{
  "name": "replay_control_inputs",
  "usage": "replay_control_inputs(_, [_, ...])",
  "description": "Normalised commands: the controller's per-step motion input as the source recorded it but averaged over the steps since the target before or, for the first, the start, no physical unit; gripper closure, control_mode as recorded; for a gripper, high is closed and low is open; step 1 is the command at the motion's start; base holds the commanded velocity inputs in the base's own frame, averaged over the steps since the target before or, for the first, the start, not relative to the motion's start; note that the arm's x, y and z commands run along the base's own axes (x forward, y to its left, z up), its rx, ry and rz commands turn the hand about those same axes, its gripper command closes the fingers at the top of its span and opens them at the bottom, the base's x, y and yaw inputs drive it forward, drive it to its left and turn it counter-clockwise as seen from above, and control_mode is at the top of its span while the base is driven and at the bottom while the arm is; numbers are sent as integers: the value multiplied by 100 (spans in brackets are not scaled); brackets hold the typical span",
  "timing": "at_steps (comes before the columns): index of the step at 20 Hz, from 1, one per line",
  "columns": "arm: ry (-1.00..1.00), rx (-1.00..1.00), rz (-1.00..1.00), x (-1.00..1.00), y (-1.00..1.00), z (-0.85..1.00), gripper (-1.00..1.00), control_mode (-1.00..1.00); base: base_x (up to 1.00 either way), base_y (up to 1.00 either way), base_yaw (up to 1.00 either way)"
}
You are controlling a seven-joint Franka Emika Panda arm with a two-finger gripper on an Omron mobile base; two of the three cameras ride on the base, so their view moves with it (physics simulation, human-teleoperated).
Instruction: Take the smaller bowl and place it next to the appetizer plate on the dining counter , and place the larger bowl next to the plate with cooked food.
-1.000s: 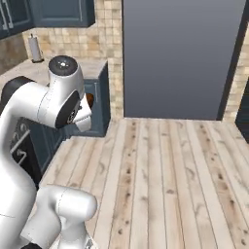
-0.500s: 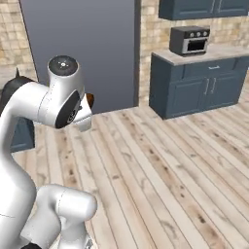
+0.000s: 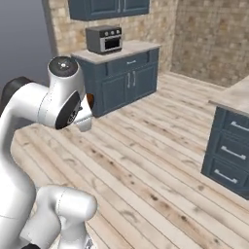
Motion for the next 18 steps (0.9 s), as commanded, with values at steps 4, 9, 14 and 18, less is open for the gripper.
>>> replay_control_inputs(4, [0,0,0,0,0,0,100,100,52,0,-61])
replay_control_inputs(9, [0,0,0,0,0,0,100,100,98,65,-46])
replay_control_inputs(14, [0,0,0,0,0,0,100,100,64,6,-64])
replay_control_inputs(18, [0,0,0,0,0,0,100,100,9,-30,-82])
